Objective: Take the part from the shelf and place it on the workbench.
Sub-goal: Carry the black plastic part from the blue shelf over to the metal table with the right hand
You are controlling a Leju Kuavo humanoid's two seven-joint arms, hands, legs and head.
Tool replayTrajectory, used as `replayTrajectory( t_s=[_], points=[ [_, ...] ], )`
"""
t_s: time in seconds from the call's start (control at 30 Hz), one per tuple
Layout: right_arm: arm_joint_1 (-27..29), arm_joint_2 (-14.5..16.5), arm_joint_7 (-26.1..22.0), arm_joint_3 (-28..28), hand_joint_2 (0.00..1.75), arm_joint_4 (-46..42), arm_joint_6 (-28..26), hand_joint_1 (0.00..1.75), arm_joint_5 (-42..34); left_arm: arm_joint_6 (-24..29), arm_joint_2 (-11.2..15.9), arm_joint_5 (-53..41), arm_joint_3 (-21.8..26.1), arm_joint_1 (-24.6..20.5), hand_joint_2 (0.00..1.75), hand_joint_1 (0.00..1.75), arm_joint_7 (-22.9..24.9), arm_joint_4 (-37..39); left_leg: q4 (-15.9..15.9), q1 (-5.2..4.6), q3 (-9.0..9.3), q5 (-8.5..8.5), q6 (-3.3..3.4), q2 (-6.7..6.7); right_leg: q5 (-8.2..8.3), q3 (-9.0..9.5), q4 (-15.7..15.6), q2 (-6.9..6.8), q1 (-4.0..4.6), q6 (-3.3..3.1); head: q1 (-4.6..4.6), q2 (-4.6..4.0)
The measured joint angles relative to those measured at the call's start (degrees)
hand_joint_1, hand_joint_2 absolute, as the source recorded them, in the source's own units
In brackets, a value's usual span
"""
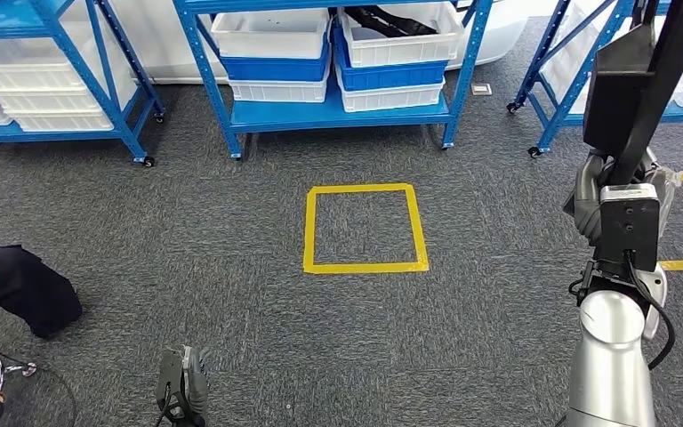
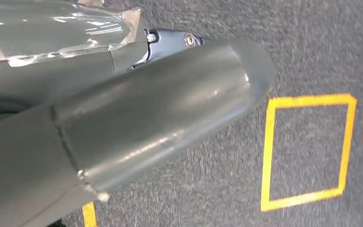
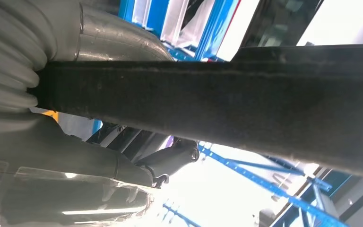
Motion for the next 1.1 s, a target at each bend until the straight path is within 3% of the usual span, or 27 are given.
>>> replayTrajectory(
  t_s=[0.07,0.1,0.13,0.17,0.2,0.23,0.3,0.37,0.4,0.43,0.5,0.57,0.63,0.67,0.7,0.73,0.8,0.87,0.9,0.93,1.0,1.03,1.1],
  points=[
    [-0.12,0.02,-0.07,-0.03,1.75,0.38,-0.01,1.75,0.0,0.03,0.02,0.03,0.0,0.05,0.0,0.0,-0.04,0.01,7.8,0.07,-3.31,-4.37,-0.32,-1.05,0.33,-0.48,0.01,0.83,0.15,-0.52,-0.05,0.0],
    [-0.14,0.02,-0.09,-0.04,1.75,0.57,-0.01,1.75,0.0,0.04,0.02,0.07,0.0,0.11,0.0,0.0,-0.04,0.01,11.31,0.06,-4.84,-5.82,-0.3,-1.17,0.49,-0.7,0.01,1.29,0.27,-0.74,-0.03,0.0],
    [-0.14,0.03,-0.09,-0.04,1.75,0.75,-0.01,1.75,0.0,0.06,0.02,0.11,0.0,0.18,0.0,0.0,-0.04,0.02,13.14,0.04,-5.55,-6.24,-0.16,-1.28,0.62,-0.87,0.02,1.8,0.37,-0.89,-0.01,0.0],
    [-0.15,0.08,-0.09,-0.04,1.75,0.92,-0.01,1.75,0.0,0.09,0.02,0.19,0.0,0.23,0.0,0.0,-0.04,0.03,12.7,0.02,-5.12,-5.52,0.11,-1.43,0.72,-0.96,0.02,2.36,0.49,-0.99,-0.07,0.0],
    [-0.17,0.15,-0.09,-0.04,1.75,1.07,-0.01,1.75,0.01,0.11,0.01,0.3,0.0,0.26,0.0,0.0,-0.05,0.04,10.11,0.0,-3.59,-3.94,0.53,-1.68,0.83,-0.99,0.02,2.94,0.6,-1.02,-0.13,0.0],
    [-0.23,0.24,-0.09,-0.04,1.75,1.16,-0.01,1.75,0.02,0.16,0.02,0.43,0.01,0.26,0.0,0.0,-0.06,0.04,5.9,-0.06,-1.21,-1.92,1.19,-2.55,0.92,-0.99,0.01,3.52,0.62,-0.99,-0.21,0.0],
    [-0.57,0.53,-0.08,-0.03,1.75,1.37,-0.03,1.75,0.04,0.32,0.36,0.68,0.01,0.26,0.0,0.0,-0.09,0.03,-1.47,-0.26,2.82,0.56,2.79,-5.45,1.2,-1.11,-0.05,4.53,0.47,-0.67,-0.02,0.0],
    [-0.89,0.81,-0.04,-0.03,1.75,1.67,-0.08,1.75,-0.09,0.45,0.66,0.93,-0.01,0.28,0.0,0.0,-0.18,0.02,-4.04,-0.72,4.13,1.02,3.77,-6.79,1.68,-1.4,-0.33,5.56,0.01,0.06,-0.13,0.0],
    [-0.95,0.88,-0.02,-0.03,1.75,1.81,-0.14,1.75,-0.25,0.46,0.59,1.09,-0.01,0.28,0.0,0.0,-0.25,0.02,-4.47,-0.95,4.22,1.35,3.9,-6.09,2.0,-1.54,-0.66,6.21,-0.06,0.54,-0.29,0.0],
    [-0.9,0.91,-0.01,-0.07,1.75,1.92,-0.28,1.75,-0.44,0.48,0.59,1.24,-0.01,0.26,0.0,0.0,-0.33,0.02,-5.21,-0.8,4.5,1.81,3.85,-5.3,2.24,-1.78,-0.82,6.44,-0.05,0.9,-0.46,0.0],
    [-0.91,0.75,-0.16,-0.22,1.75,1.99,-1.21,1.75,-0.61,0.46,0.5,1.57,-0.02,0.29,0.0,0.0,-0.54,0.02,-6.81,-0.36,4.94,2.8,3.55,-3.69,1.17,-3.28,1.12,4.72,0.49,1.02,-0.21,0.0],
    [-0.72,0.57,-0.37,-0.34,1.75,2.03,-2.57,1.75,-0.32,0.43,0.46,1.86,-0.02,0.62,0.0,0.0,-0.7,0.03,-7.41,-0.17,4.96,3.23,3.26,-2.05,-2.05,-6.65,7.9,1.91,0.82,0.71,0.25,0.0],
    [0.02,0.5,-0.42,-0.5,1.75,2.04,-3.38,1.75,0.02,0.45,0.51,2.05,-0.01,1.03,0.0,0.0,-0.77,0.05,-7.24,-0.16,4.65,3.25,3.21,-0.32,-4.49,-9.64,14.68,0.89,0.68,1.06,0.59,0.0],
    [0.42,0.45,-0.41,-0.66,1.75,2.04,-3.58,1.75,0.13,0.46,0.52,2.13,-0.01,1.13,0.0,0.0,-0.79,0.06,-7.07,-0.14,4.45,3.22,3.16,0.5,-4.56,-9.79,15.42,0.64,0.5,1.53,0.65,0.0],
    [0.68,0.39,-0.4,-0.82,1.75,2.04,-3.66,1.75,0.19,0.48,0.52,2.19,-0.01,1.18,0.0,0.0,-0.8,0.07,-6.79,-0.08,4.24,3.14,3.04,1.25,-3.74,-8.63,13.55,0.29,0.29,2.16,0.73,0.0],
    [0.8,0.36,-0.4,-0.95,1.75,2.03,-3.7,1.75,0.22,0.48,0.5,2.22,-0.02,1.19,0.0,0.0,-0.8,0.07,-6.43,0.01,4.06,2.98,2.81,1.95,-2.38,-6.36,9.64,-0.42,0.07,2.81,0.74,0.0],
    [0.86,0.37,-0.42,-1.04,1.75,1.98,-3.82,1.75,0.25,0.48,0.52,2.25,-0.04,1.15,0.0,0.0,-0.83,0.05,-5.54,-0.12,3.76,2.44,2.01,3.18,-0.07,-2.0,1.86,-2.81,-0.02,3.26,0.83,0.0],
    [1.2,0.4,-0.54,-1.23,1.75,1.84,-4.21,1.75,-0.09,0.49,0.58,2.37,-0.04,1.13,0.0,0.0,-0.88,0.04,-5.0,-0.35,3.65,2.07,1.19,4.2,0.65,-0.71,-0.6,-3.61,0.2,2.31,0.87,0.0],
    [1.56,0.42,-0.62,-1.46,1.75,1.69,-4.45,1.75,-0.37,0.52,0.58,2.46,-0.05,1.14,0.0,0.0,-0.91,0.04,-4.9,-0.3,3.66,2.05,0.91,4.69,0.82,-0.87,-0.46,-2.99,0.3,1.79,0.85,0.0],
    [2.15,0.43,-0.71,-1.84,1.75,1.38,-4.82,1.75,-0.56,0.59,0.56,2.57,-0.09,1.14,0.0,0.0,-0.92,0.04,-4.83,-0.17,3.6,1.97,0.58,4.87,0.94,-1.09,-0.33,-2.32,0.19,1.25,0.82,0.0],
    [3.51,0.46,-0.81,-2.8,1.75,0.4,-5.94,1.75,0.03,0.85,0.59,2.91,-0.19,1.18,0.0,0.0,-0.98,0.04,-3.2,0.22,3.0,0.4,-0.05,3.08,1.3,-1.38,-0.35,-1.26,-0.1,0.53,0.73,0.0],
    [4.13,0.5,-0.85,-3.29,1.75,-0.13,-6.71,1.75,0.88,1.0,0.62,3.15,-0.23,1.28,0.0,0.0,-1.03,0.04,-0.79,0.39,2.02,-1.41,-0.32,1.5,1.48,-1.5,-0.39,-0.71,-0.26,0.21,0.68,0.0],
    [5.23,0.67,-0.86,-4.25,1.75,-1.15,-8.72,1.75,3.92,1.34,0.72,3.73,-0.24,1.69,0.0,0.0,-1.18,0.05,7.18,0.48,-1.27,-5.94,-0.49,-0.87,1.72,-1.87,-0.37,0.49,-0.13,-0.25,0.6,0.0]
  ],
)
